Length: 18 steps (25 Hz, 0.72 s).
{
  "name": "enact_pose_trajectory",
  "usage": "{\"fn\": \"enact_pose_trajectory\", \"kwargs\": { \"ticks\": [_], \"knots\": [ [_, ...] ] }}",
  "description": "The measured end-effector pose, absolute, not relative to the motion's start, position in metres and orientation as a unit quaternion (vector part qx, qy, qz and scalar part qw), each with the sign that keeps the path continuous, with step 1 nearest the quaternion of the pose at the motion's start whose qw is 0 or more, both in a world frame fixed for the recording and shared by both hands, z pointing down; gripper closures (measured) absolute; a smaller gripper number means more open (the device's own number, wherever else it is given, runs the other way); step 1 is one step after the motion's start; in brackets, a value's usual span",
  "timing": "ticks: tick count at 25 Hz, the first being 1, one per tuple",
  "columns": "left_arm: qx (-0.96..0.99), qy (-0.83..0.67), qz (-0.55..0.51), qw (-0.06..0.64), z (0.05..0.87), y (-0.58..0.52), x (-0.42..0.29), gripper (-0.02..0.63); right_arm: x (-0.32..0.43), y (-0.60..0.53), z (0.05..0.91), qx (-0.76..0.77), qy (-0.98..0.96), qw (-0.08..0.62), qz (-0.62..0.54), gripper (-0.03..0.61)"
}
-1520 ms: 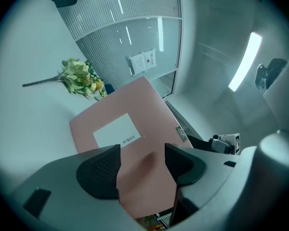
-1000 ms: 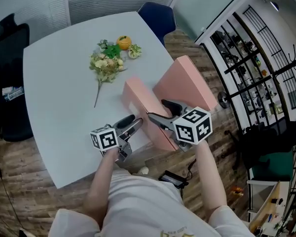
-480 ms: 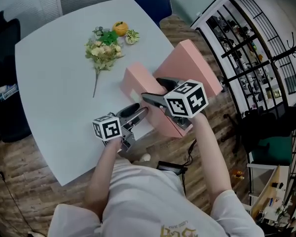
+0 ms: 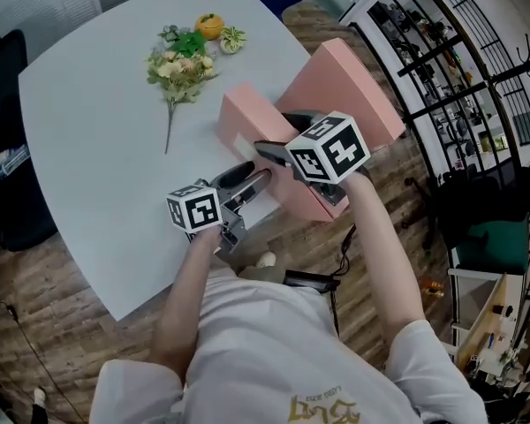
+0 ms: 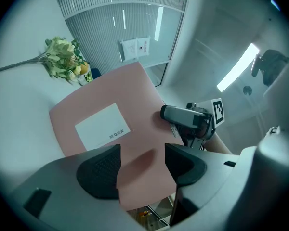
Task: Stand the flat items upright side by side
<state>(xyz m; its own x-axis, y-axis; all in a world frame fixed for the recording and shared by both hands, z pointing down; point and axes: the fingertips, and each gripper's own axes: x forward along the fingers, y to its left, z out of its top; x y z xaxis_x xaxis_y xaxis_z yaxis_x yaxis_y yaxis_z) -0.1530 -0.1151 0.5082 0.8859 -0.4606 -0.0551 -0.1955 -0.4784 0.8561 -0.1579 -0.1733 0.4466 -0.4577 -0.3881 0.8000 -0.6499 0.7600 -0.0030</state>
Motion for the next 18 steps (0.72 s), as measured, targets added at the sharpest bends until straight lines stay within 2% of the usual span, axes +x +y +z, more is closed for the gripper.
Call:
{"fn": "enact_pose_trajectory", "kwargs": {
  "ticks": [18],
  "knots": [
    [0.862,-0.178,-0.104,0.463,0.517,-0.108,-0.137,0.337,-0.163,-0.169,0.449,0.295,-0.84,0.429,0.152,0.242]
  ]
}}
